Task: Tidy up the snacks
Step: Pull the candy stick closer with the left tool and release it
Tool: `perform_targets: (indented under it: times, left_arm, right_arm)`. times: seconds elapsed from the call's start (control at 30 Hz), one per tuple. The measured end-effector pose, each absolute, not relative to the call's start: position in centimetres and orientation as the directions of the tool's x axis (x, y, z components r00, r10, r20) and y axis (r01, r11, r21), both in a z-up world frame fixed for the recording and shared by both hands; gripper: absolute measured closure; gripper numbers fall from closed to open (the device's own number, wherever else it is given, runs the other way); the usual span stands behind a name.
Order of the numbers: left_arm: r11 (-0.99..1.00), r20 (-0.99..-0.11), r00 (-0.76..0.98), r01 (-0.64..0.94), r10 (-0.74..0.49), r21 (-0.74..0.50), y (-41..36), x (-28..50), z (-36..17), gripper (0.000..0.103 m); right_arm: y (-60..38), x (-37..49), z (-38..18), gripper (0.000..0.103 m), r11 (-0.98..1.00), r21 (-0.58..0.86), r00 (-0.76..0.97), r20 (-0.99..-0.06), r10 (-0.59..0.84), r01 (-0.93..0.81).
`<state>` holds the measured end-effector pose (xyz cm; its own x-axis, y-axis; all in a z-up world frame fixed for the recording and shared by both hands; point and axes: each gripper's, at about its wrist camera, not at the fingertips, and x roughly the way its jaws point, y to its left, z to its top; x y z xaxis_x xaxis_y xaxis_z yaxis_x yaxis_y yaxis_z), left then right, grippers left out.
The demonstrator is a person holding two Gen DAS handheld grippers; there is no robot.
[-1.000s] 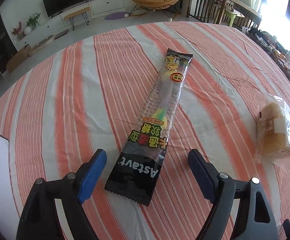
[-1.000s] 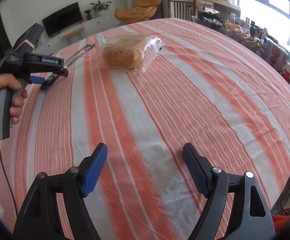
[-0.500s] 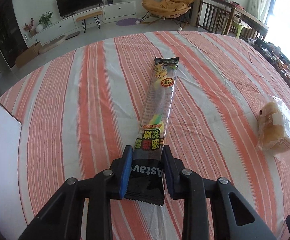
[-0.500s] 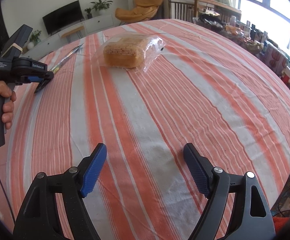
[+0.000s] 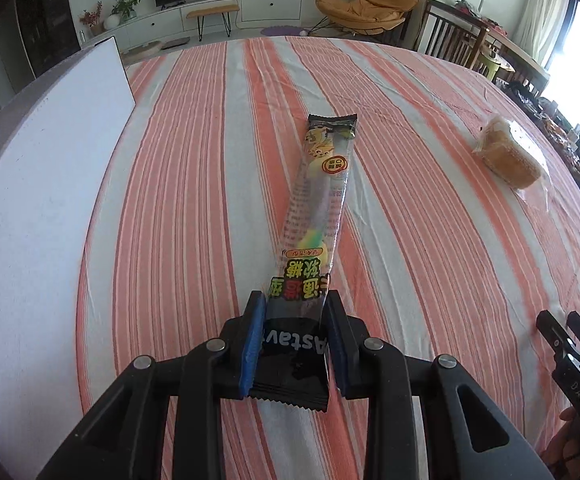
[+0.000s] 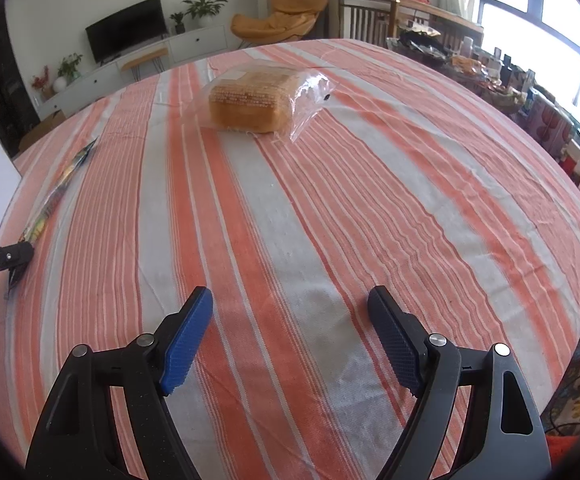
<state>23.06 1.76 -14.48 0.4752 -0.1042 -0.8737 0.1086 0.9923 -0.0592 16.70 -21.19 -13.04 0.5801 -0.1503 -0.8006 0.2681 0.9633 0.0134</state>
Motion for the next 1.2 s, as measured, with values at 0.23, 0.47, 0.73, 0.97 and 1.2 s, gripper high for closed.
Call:
perform_targets:
  times: [0.23,0.47,0.73,0.97,1.2]
  left_arm:
    - [0.984,-0.885,0.450,0.173,-0.114,-0.039,0.8,18.1,-15.1,0.040]
    - [0.965,-0.879,0.438,0.247,-0.188,-0.083,-0.5,17.9,-14.3,0.024]
    - [0.969,-0.880,0.415,0.173,-0.233,-0.175,1.6,22.2,-13.8,0.024]
    - [0.972,-0.889,0.429,0.228,-0.159,-0.064,-0.8,24.4,-15.1,0.021]
    - [0.998,-0.867,0.497,0.069,-0.038,-0.004,0.8,25.1,-15.8,0.012]
  right_arm:
    - [-20.9,16.6,-13.2,0.020,0.965,-0.008,0.575,-0.802,-0.163,0.262]
    - [-20.8,16.6,-13.2,0.020,0.966,-0.012,0.574,-0.802,-0.164,0.258]
    - [-20.6,16.6,-13.2,0.018,0.967,-0.015,0.574,-0.803,-0.163,0.253]
    - [-20.6,16.6,-13.2,0.016,0.968,-0.016,0.574,-0.803,-0.162,0.252]
    - [-20.6,16.6,-13.3,0.016,0.968,-0.015,0.574,-0.803,-0.162,0.251]
